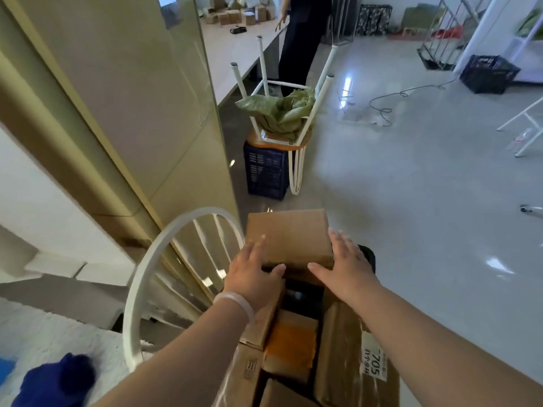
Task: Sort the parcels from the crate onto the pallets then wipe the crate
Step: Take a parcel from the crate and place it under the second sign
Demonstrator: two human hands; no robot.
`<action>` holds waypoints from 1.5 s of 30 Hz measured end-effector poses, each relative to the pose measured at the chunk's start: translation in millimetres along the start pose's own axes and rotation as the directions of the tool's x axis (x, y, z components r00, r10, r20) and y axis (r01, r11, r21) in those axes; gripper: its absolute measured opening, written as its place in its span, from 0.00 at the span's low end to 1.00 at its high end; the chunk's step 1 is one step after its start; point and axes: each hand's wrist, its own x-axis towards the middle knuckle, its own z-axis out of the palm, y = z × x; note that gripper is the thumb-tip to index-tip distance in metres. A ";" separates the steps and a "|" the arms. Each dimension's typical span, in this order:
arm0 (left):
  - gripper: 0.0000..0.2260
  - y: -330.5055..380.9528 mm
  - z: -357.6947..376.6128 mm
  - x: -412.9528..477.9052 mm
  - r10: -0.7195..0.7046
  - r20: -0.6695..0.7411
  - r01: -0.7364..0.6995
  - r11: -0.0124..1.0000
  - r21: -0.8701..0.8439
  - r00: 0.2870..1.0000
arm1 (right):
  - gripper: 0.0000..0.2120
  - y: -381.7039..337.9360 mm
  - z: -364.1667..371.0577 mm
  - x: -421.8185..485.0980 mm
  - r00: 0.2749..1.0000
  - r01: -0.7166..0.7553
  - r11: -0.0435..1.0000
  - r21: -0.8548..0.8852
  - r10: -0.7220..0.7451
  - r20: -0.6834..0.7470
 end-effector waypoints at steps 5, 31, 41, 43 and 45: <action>0.36 -26.6 -2.4 71.0 -0.043 0.060 0.041 0.999 0.031 0.997 | 0.44 -9.3 11.9 53.7 0.986 -0.149 0.982 0.113 0.139 0.090; 0.43 18.9 -31.9 51.3 -0.159 -0.074 0.097 0.846 -0.525 0.985 | 0.29 -21.2 -27.2 13.0 0.923 -0.291 0.731 0.618 0.385 -0.020; 0.27 38.9 -37.5 -24.4 -0.218 -0.144 0.061 0.725 -0.686 0.965 | 0.21 -9.5 -60.3 -48.3 0.942 -0.163 0.655 0.738 0.325 -0.080; 0.29 40.1 -34.8 -39.7 -0.175 -0.116 0.047 0.721 -0.692 0.978 | 0.22 -6.2 -63.5 -57.6 0.949 -0.128 0.649 0.749 0.299 -0.096; 0.30 41.4 -33.1 -55.9 -0.145 -0.088 0.042 0.709 -0.704 0.986 | 0.28 -3.1 -65.9 -66.5 0.966 -0.093 0.668 0.738 0.240 -0.096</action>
